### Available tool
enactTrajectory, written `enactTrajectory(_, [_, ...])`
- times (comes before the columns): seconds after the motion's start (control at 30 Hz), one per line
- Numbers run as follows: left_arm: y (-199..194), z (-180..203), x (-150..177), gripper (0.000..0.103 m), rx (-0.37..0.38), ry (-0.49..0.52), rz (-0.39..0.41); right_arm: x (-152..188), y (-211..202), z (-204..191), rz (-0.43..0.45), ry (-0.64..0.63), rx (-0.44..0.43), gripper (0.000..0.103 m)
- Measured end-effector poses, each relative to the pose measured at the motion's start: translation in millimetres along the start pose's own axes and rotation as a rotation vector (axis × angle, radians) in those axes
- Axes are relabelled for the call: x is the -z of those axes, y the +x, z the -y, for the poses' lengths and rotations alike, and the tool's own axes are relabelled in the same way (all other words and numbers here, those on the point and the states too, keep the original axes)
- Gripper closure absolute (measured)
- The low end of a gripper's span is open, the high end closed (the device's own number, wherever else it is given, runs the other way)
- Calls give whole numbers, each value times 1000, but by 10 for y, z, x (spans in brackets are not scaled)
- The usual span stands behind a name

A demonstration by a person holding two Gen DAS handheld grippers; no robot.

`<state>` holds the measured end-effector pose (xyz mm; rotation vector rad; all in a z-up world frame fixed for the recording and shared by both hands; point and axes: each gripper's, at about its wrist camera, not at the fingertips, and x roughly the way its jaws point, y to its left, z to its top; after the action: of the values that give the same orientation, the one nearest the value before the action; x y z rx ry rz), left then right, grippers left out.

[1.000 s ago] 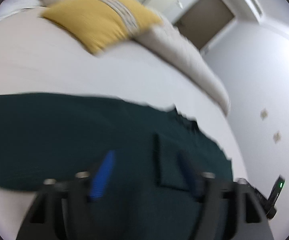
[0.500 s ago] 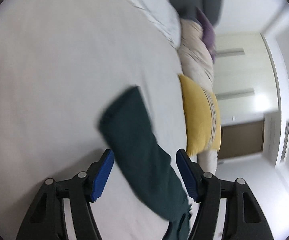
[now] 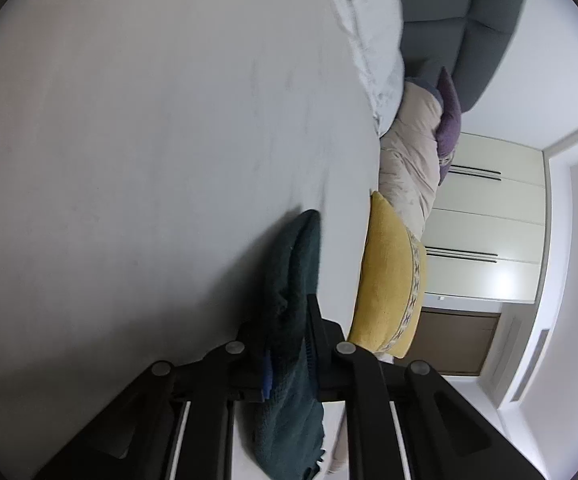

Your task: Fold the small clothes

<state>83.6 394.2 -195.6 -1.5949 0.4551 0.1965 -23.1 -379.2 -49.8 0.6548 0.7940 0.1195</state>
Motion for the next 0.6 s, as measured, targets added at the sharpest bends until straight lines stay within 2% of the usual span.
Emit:
enactTrajectory(0.1, [-10, 302, 159, 95, -18, 130, 2, -32, -68, 138, 5, 15, 9, 44])
enactTrajectory(0.17, [87, 658, 387, 95, -25, 267, -33, -27, -130, 213, 8, 30, 10, 46])
enactTrajectory(0.3, [409, 1325, 1045, 95, -41, 543, -126, -50, -215, 389, 28, 60, 11, 47])
enactTrajectory(0.37, [631, 1670, 1616, 95, -49, 719, -187, -77, -241, 479, 36, 77, 15, 47])
enactTrajectory(0.4, [698, 1746, 1802, 95, -50, 765, -206, -84, -274, 544, 41, 87, 16, 47])
enactTrajectory(0.43, [825, 1871, 2153, 95, -47, 841, -241, -102, -289, 585, 45, 93, 19, 47])
enactTrajectory(0.47, [899, 1933, 2368, 95, -49, 888, -261, -113, -314, 633, 50, 100, 22, 47])
enactTrajectory(0.53, [1061, 2022, 2995, 95, -54, 1023, -325, -143, -391, 764, 67, 115, 27, 47])
enactTrajectory(0.57, [1158, 2050, 3414, 95, -52, 1118, -360, -158, -424, 820, 76, 120, 32, 47])
enactTrajectory(0.6, [1204, 2041, 3636, 95, -54, 1172, -376, -181, -471, 904, 85, 126, 39, 47])
